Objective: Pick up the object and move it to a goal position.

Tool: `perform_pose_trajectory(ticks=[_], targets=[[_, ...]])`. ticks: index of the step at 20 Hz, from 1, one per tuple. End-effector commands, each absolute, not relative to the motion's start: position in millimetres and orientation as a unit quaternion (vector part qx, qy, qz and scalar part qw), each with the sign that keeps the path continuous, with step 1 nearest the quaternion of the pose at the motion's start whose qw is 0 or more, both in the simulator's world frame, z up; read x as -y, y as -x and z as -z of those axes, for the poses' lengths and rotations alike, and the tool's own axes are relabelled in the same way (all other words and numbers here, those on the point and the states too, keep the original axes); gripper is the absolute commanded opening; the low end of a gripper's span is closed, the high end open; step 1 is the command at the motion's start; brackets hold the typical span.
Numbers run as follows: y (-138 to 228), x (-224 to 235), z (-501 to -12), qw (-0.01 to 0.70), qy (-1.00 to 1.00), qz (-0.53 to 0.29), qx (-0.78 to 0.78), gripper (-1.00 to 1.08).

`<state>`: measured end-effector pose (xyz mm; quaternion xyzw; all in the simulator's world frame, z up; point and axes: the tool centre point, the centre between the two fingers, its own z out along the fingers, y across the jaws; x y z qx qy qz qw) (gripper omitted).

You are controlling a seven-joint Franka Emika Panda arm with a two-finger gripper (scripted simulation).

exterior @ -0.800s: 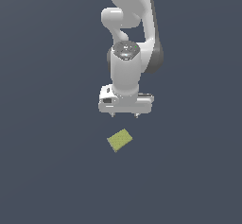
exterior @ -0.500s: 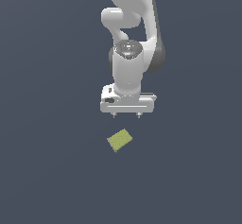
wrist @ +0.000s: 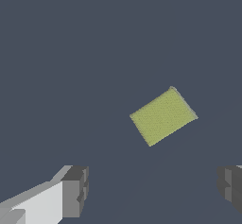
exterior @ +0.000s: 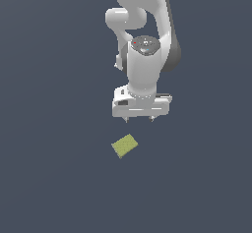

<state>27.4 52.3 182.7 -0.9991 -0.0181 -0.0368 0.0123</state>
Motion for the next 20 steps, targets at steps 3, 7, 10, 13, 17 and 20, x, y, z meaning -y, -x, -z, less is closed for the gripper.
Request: perform_pose_trajectory(ticks=[3,7,10,13,17,20], targets=[[-28.3,-50.0,-179.6,0.013,0.999,0.035,0.006,1.00],[-30.8,-47.8,-174.0,0.014,0.999,0.033,-0.017,1.00],[-33.3,-44.9,-167.8,0.015,0.998,0.030,-0.043,1.00],[-36.3,-41.4,-159.9,0.016,0.997,0.027,-0.076,1.00],[-41.1,-35.4,-146.5,0.017,0.991,0.022,-0.130,1.00],[-44.9,-30.2,-135.0,0.016,0.984,0.018,-0.175,1.00]])
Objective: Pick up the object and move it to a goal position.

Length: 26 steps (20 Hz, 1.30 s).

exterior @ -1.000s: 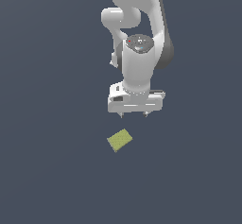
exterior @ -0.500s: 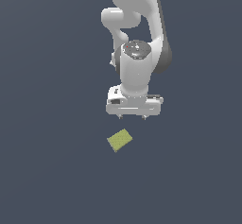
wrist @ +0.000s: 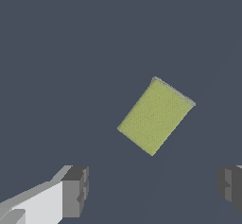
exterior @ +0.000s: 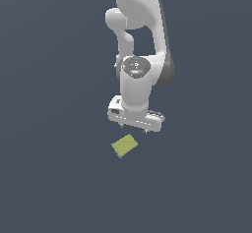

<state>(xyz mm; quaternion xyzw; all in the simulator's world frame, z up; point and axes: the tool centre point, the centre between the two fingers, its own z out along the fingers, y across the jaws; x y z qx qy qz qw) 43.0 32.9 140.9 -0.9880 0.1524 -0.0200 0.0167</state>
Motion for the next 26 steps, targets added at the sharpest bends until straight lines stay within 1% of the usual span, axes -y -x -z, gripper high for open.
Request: perform_pose_trajectory(ticks=[1,15,26], targets=[[-46.1,-28.4,-131.1,0.016,0.981,0.016,-0.191,1.00],[-59.0,-4.4,-79.5,0.006,0.924,0.003,-0.382,1.00],[-62.3,4.5,-60.8,0.000,0.895,0.000,-0.447,1.00]])
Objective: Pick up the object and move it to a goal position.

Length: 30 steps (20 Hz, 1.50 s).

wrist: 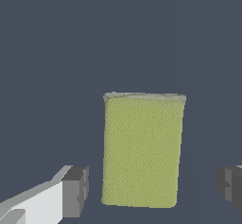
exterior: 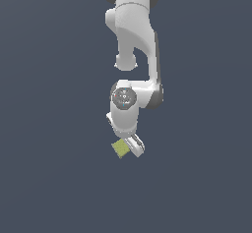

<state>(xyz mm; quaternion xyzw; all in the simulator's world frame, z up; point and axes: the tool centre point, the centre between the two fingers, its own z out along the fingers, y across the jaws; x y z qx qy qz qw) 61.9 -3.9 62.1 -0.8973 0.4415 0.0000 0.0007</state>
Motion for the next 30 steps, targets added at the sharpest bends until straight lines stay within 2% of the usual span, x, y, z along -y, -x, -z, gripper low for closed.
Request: perform_pose_trajectory(ticks=[1,7,16,22,23,30], targets=[[-62.4,4.8,-60.3,0.000,0.894,0.000,-0.448,1.00],[-62.2,4.5,-57.0,0.000,0.894,0.000,-0.448,1.00],[-61.0,5.2,-17.2,0.000,0.893,0.000,-0.450,1.00],[-62.3,5.2,-9.8,0.000,0.893,0.000,-0.450,1.00],[-62.3,5.2,-9.8,0.000,0.893,0.000,-0.450,-1.00],[-62.3,5.2,-9.8,0.000,0.893,0.000,-0.450,-1.00]])
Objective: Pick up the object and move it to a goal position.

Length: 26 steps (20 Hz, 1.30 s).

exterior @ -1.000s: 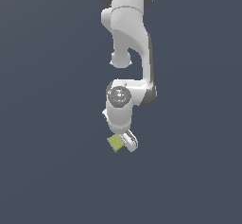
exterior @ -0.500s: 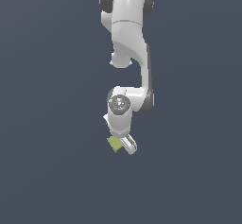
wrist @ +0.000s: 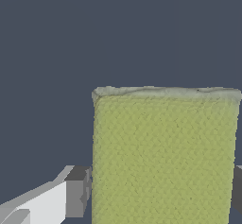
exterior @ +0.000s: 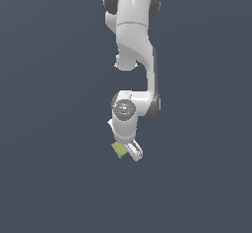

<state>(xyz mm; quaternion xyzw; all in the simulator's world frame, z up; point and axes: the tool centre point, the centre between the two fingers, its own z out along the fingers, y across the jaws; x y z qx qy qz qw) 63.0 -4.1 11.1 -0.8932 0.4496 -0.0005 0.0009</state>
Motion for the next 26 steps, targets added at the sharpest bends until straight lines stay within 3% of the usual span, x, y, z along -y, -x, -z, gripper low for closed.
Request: perform_pose_trajectory(ticks=[1,14,26], targets=[[-62.3,5.2,-9.8,0.000,0.893,0.000,-0.450,-1.00],[-52.7,20.2,-37.9,0.001,0.893,0.000,-0.450,-1.00],[-17.3,78.3,-136.2,0.001,0.893,0.000,-0.450,-1.00]])
